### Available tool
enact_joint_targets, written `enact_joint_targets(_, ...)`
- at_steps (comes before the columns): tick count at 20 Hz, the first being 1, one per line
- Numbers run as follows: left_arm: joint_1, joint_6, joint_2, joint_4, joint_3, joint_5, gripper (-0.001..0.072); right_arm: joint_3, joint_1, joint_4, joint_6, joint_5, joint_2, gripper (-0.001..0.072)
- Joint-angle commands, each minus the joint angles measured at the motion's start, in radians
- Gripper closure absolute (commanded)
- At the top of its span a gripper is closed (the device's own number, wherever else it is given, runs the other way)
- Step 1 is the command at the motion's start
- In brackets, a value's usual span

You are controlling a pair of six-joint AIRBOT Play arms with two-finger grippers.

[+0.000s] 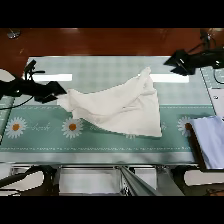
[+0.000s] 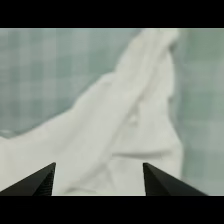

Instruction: Fold the shirts.

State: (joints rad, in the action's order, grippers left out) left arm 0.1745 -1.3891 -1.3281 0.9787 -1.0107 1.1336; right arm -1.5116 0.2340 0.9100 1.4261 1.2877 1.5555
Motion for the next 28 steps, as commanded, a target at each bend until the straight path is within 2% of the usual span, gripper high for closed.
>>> enact_joint_targets(1,0.061,0.077,0.024,-0.031,0.166,0.126,0.0005,0.191,0.085,0.292,0.014,0.137,-0.121,0.0094)
enact_joint_targets(3,0.057,0.216,0.053,-0.163,0.338,0.048,0.0005,0.448,0.114,0.232,0.027,0.007,-0.240,0.0094)
enact_joint_targets(4,0.063,0.229,0.062,-0.186,0.408,-0.016,0.0005,0.562,0.124,0.141,0.027,-0.041,-0.294,0.0094)
enact_joint_targets(5,0.069,0.232,0.062,-0.239,0.457,-0.072,0.0005,0.661,0.126,0.035,-0.013,-0.073,-0.349,0.0094)
enact_joint_targets(6,0.068,0.275,0.061,-0.327,0.492,-0.106,0.0005,0.732,0.122,-0.042,-0.063,-0.098,-0.391,0.0094)
enact_joint_targets(7,0.058,0.349,0.061,-0.435,0.518,-0.130,0.0005,0.787,0.114,-0.071,-0.077,-0.121,-0.428,0.0094)
enact_joint_targets(9,0.018,0.435,0.061,-0.590,0.536,-0.195,0.0005,0.839,0.090,-0.056,-0.077,-0.133,-0.462,0.0094)
enact_joint_targets(11,-0.049,0.465,0.061,-0.673,0.534,-0.265,0.0005,0.855,0.061,-0.055,-0.077,-0.136,-0.462,0.0094)
enact_joint_targets(14,-0.153,0.465,0.056,-0.684,0.533,-0.334,0.0015,0.856,0.012,-0.056,-0.068,-0.171,-0.461,0.0094)
enact_joint_targets(15,-0.176,0.465,0.056,-0.684,0.533,-0.343,0.0166,0.856,-0.002,-0.056,-0.064,-0.186,-0.461,0.0094)
enact_joint_targets(16,-0.184,0.465,0.056,-0.684,0.533,-0.343,0.0483,0.856,-0.014,-0.051,-0.056,-0.203,-0.461,0.0094)
enact_joint_targets(17,-0.185,0.466,0.057,-0.684,0.533,-0.334,0.0684,0.856,-0.020,-0.032,-0.044,-0.217,-0.461,0.0094)
enact_joint_targets(20,-0.178,0.482,0.058,-0.684,0.513,-0.262,0.0683,0.857,-0.020,0.117,0.030,-0.204,-0.461,0.0094)
enact_joint_targets(22,-0.173,0.489,0.060,-0.683,0.489,-0.208,0.0683,0.872,-0.020,0.207,0.058,-0.143,-0.461,0.0094)
enact_joint_targets(25,-0.172,0.491,0.060,-0.684,0.459,-0.180,0.0683,0.928,-0.020,0.214,0.052,-0.053,-0.460,0.0094)
enact_joint_targets(28,-0.172,0.491,0.060,-0.684,0.447,-0.182,0.0683,0.945,-0.020,0.180,0.039,-0.066,-0.457,0.0094)
